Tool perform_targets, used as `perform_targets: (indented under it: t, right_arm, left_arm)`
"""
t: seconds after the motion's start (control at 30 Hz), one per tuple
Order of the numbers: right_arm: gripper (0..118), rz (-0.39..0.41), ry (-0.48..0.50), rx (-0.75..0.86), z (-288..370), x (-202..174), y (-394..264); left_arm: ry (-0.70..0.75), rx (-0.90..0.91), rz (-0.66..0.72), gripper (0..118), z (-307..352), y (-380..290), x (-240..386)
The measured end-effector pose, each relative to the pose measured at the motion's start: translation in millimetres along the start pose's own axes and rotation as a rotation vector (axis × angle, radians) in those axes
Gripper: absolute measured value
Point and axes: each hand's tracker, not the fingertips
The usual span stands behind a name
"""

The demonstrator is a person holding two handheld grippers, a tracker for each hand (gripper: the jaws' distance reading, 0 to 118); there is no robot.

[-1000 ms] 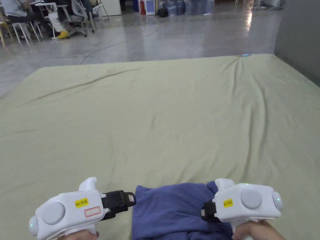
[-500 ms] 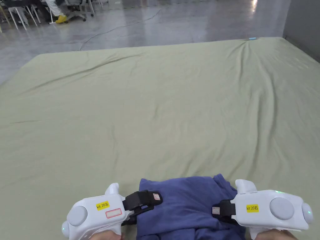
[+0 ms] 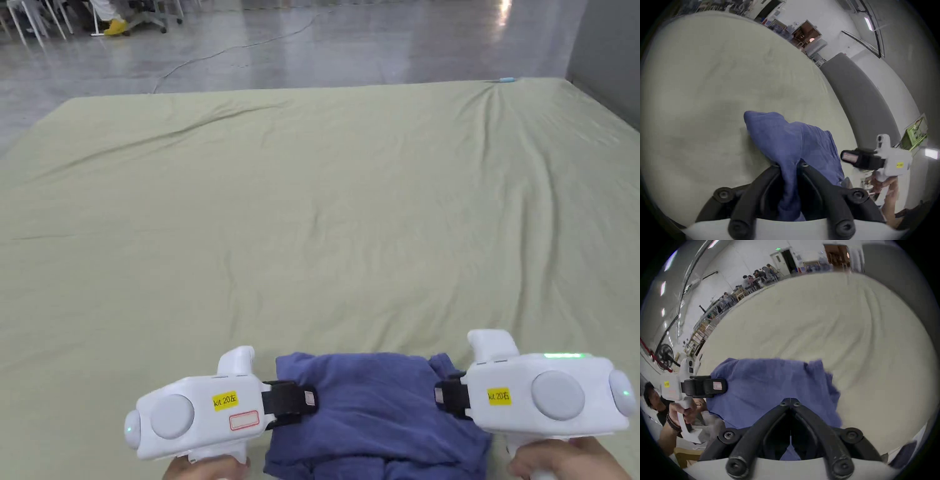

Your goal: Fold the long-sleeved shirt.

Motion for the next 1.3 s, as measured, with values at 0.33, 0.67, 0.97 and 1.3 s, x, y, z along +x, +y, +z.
perform_targets:
  t: [0.33,0.67,0.97,1.3]
  right_arm:
    - [0,0.275,0.056,0.118,-44,-171,49]
    - [0,0.429,0.206,0.01,-135,-330,31]
    - [0,0.435,0.186,0.017,-117,-306,40]
    - [0,0.32,0.028,0.292,20,-178,68]
  left_arm:
    - [0.217,0.092,-0.041,4,147,56,-134]
    - [0.534,0.133,0.014,5,257,90,-246]
    - [0.659,0.337,-0.051,118,259,101,-205]
    - [0.304,0.442,-0.357,3,216,104,7]
